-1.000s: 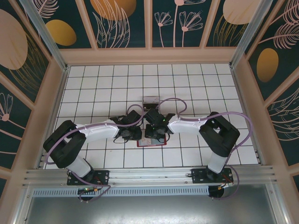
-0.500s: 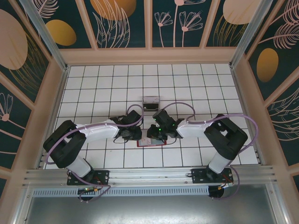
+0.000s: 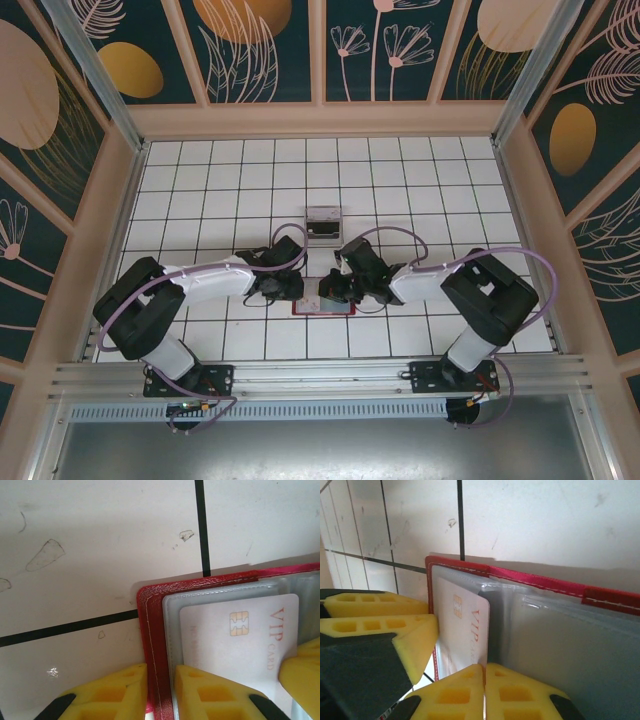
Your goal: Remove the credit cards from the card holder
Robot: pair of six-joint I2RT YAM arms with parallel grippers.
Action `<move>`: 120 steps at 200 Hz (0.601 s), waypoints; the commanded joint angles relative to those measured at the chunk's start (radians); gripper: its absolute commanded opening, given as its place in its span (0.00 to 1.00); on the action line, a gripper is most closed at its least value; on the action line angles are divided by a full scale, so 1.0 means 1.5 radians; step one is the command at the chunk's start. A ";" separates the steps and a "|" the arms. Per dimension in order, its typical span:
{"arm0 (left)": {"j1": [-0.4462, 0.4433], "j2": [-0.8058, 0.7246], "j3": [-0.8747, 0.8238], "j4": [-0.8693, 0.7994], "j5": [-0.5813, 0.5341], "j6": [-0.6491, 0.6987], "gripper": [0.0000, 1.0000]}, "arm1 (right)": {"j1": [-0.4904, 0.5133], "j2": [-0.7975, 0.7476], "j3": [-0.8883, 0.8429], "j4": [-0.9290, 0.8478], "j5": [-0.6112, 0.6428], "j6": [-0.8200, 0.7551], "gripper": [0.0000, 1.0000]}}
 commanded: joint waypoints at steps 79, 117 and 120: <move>-0.009 0.040 0.001 -0.049 -0.023 0.002 0.24 | -0.034 -0.052 -0.061 0.007 -0.014 -0.013 0.02; -0.008 0.041 0.000 -0.052 -0.024 0.002 0.23 | -0.051 -0.083 -0.086 -0.009 -0.008 -0.020 0.01; -0.009 0.041 0.000 -0.052 -0.025 0.002 0.24 | -0.053 -0.087 -0.087 -0.012 -0.007 -0.021 0.01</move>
